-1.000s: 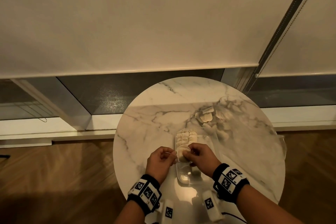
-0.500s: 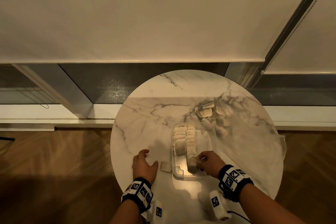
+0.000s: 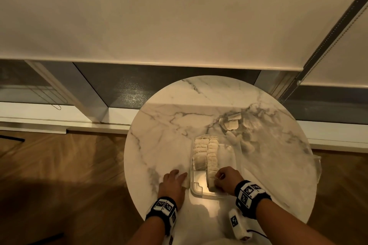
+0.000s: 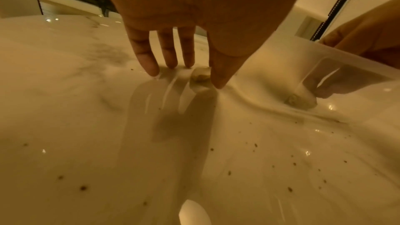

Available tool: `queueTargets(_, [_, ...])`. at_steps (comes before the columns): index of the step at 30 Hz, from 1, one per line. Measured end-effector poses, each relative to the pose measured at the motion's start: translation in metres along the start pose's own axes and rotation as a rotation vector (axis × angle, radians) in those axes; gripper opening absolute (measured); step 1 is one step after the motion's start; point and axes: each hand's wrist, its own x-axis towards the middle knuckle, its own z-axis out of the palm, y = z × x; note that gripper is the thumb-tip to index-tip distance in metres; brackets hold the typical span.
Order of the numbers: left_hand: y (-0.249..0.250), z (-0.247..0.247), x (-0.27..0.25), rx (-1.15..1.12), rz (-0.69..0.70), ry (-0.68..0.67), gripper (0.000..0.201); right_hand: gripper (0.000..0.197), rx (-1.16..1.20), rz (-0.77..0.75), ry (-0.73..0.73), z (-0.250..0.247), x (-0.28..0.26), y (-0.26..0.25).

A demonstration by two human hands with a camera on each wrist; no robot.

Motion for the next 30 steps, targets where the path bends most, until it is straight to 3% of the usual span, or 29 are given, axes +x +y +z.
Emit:
queueTargets(10, [0.005,0.005,0.004,-0.016,0.007,0.033,0.040,0.013,-0.036,0.024,-0.023,-0.003,0.007,-0.003])
queueTargets(21, [-0.012,0.007,0.005,-0.307,-0.060,0.133,0.024,0.012,-0.072,-0.006,-0.131,-0.002,0.008,-0.006])
queueTargets(30, [-0.020,-0.007,0.000,-0.414,-0.087,0.207,0.017,0.013,-0.069,0.010,-0.029,-0.001,0.009,-0.007])
